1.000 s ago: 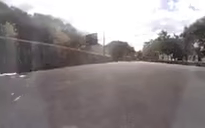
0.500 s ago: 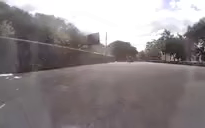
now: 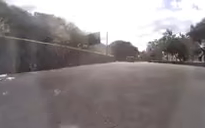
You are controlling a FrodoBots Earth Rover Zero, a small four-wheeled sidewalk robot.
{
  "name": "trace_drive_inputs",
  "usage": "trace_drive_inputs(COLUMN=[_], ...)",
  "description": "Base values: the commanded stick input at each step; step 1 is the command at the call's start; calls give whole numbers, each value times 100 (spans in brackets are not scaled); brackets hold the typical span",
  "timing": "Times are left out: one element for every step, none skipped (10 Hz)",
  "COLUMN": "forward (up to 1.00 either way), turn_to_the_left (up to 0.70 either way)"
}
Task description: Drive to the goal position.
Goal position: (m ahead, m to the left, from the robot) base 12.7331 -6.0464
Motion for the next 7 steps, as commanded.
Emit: trace_drive_inputs(forward=[70,70,70,70,70,70,70], turn_to_the_left=[0,0,0,0,0,0,0])
